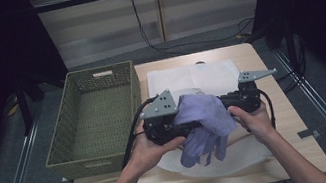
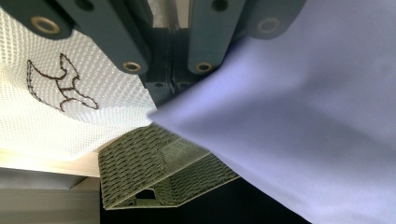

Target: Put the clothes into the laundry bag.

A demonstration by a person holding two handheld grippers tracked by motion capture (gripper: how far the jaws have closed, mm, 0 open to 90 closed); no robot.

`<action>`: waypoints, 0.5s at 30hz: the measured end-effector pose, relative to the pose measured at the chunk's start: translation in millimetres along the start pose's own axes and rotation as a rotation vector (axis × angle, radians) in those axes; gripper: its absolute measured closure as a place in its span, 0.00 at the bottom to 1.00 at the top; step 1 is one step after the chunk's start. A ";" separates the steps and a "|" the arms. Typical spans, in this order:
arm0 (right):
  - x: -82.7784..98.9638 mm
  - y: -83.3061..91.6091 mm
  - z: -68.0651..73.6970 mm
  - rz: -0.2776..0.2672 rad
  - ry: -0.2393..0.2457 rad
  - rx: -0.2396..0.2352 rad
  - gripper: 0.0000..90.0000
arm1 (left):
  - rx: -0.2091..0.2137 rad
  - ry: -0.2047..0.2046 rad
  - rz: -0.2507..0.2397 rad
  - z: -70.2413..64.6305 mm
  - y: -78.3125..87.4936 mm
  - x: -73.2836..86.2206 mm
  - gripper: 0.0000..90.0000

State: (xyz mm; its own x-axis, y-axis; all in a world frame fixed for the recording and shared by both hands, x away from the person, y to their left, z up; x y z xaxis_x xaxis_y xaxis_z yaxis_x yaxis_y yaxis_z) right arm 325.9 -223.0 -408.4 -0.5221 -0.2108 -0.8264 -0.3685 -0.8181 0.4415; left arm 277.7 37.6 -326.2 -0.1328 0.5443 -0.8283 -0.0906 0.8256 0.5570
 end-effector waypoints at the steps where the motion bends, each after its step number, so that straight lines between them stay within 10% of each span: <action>1: 0.1 0.0 0.0 0.001 0.001 0.001 0.99 | 0.003 0.001 0.005 -0.5 -2.7 0.7 0.88; 8: 0.0 -0.1 0.0 0.000 0.000 0.003 0.99 | 0.030 -0.030 0.035 -11.4 -12.7 -3.1 0.88; 15: -0.1 0.2 0.6 -0.002 0.004 0.001 0.99 | -0.013 0.006 0.043 6.7 -24.6 11.8 0.88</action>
State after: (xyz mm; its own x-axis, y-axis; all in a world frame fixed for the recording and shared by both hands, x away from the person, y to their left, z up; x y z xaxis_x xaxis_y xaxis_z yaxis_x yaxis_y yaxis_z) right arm 325.5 -222.8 -408.0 -0.5186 -0.2115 -0.8285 -0.3701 -0.8179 0.4405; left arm 285.0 24.7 -350.1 -0.1431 0.5785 -0.8031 -0.0971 0.7993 0.5931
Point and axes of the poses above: each handheld gripper's, and its own axes: y roughly backward along the jaws, x roughly out of its underside, z roughly to its left, the point moved 1 cm from there along -y, roughly forward along the jaws, and after that the axes turned 12 degrees about z, right-handed, at the moved point
